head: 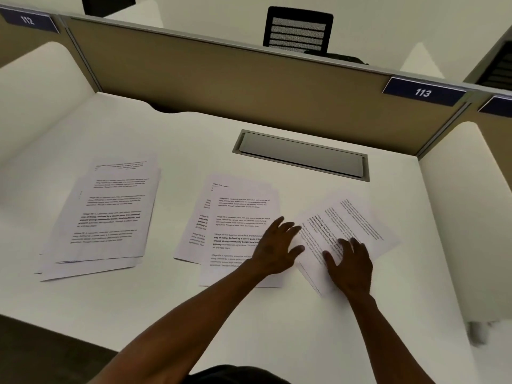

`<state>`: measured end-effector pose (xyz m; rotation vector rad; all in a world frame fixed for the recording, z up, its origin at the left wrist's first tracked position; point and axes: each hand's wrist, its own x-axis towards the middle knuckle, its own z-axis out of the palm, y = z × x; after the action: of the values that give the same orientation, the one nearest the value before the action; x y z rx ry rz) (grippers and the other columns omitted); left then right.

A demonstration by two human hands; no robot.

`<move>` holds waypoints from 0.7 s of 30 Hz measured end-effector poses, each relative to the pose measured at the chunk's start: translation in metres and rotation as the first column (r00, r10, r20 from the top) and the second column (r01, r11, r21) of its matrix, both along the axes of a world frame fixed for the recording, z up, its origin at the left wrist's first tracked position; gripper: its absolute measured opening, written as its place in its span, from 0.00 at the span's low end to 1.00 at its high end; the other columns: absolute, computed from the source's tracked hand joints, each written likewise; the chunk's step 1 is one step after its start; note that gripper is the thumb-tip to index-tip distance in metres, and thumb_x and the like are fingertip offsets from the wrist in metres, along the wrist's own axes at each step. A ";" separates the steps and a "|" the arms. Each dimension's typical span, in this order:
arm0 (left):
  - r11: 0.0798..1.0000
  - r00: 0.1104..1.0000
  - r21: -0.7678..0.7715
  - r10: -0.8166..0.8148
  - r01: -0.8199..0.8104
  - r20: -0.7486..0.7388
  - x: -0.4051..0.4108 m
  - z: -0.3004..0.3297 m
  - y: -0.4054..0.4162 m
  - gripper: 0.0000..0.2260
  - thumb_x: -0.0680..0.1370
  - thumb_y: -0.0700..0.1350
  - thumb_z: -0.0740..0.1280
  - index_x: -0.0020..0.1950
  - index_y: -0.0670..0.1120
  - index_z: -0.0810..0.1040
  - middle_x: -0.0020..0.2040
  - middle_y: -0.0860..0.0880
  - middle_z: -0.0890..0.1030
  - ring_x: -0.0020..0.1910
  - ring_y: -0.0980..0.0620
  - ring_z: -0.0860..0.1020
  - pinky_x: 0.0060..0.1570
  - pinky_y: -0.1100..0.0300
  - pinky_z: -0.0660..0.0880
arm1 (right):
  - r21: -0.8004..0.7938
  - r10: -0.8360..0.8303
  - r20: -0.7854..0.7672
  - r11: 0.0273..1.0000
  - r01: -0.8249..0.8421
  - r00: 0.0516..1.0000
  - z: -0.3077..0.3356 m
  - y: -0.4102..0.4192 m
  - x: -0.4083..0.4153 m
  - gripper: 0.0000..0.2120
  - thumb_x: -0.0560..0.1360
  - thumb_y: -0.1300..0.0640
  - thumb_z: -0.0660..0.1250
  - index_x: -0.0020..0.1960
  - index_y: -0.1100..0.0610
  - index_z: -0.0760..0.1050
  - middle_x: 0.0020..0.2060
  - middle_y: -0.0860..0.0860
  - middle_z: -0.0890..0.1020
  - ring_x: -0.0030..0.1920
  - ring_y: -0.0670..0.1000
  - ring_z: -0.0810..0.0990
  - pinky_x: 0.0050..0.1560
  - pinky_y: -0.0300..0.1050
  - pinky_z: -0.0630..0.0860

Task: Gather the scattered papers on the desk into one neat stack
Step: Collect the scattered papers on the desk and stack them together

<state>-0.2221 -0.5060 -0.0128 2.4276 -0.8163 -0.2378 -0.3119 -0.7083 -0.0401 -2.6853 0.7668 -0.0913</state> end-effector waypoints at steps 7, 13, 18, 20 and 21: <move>0.953 0.993 0.289 -0.062 0.088 -0.098 -0.006 -0.009 -0.029 0.34 0.80 0.62 0.55 0.80 0.47 0.50 0.81 0.41 0.49 0.80 0.41 0.42 0.78 0.47 0.41 | 0.123 -0.033 0.107 0.992 0.020 0.994 0.007 -0.023 -0.013 0.30 0.71 0.44 0.72 0.69 0.54 0.71 0.73 0.58 0.67 0.75 0.59 0.60 0.73 0.57 0.62; 0.955 0.996 0.286 -0.065 0.082 -0.068 -0.030 -0.021 -0.033 0.36 0.80 0.62 0.55 0.80 0.45 0.46 0.81 0.41 0.45 0.80 0.41 0.40 0.77 0.48 0.37 | 0.109 -0.316 0.034 0.944 0.311 0.948 0.009 -0.018 -0.022 0.38 0.71 0.41 0.69 0.72 0.61 0.65 0.69 0.66 0.70 0.69 0.67 0.65 0.66 0.62 0.67; 0.972 0.997 0.228 -0.032 0.048 -0.076 -0.039 -0.023 -0.036 0.37 0.80 0.62 0.56 0.80 0.44 0.45 0.81 0.39 0.47 0.80 0.41 0.42 0.77 0.49 0.37 | 0.297 -0.412 0.098 0.881 0.369 0.906 0.025 -0.016 -0.007 0.35 0.71 0.44 0.71 0.71 0.60 0.66 0.64 0.63 0.76 0.66 0.65 0.70 0.65 0.58 0.68; 0.980 0.998 0.198 -0.014 0.028 -0.069 -0.039 -0.020 -0.034 0.38 0.79 0.62 0.57 0.80 0.44 0.46 0.80 0.39 0.50 0.80 0.41 0.44 0.78 0.48 0.40 | 0.390 -0.481 0.110 0.826 0.407 0.870 0.028 -0.018 -0.004 0.33 0.72 0.45 0.71 0.71 0.60 0.67 0.64 0.62 0.76 0.66 0.65 0.71 0.66 0.57 0.67; 0.984 0.996 0.178 -0.006 0.021 -0.084 -0.039 -0.019 -0.033 0.38 0.79 0.62 0.58 0.80 0.45 0.46 0.80 0.39 0.52 0.80 0.41 0.45 0.78 0.48 0.42 | 0.419 -0.500 0.111 0.807 0.416 0.859 0.029 -0.018 -0.003 0.33 0.72 0.46 0.72 0.70 0.60 0.67 0.64 0.62 0.76 0.66 0.64 0.72 0.67 0.57 0.67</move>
<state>-0.2607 -0.5391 -0.0322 2.5600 -0.8055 -0.4314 -0.3145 -0.7264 -0.0109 -2.0321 1.2126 -0.3149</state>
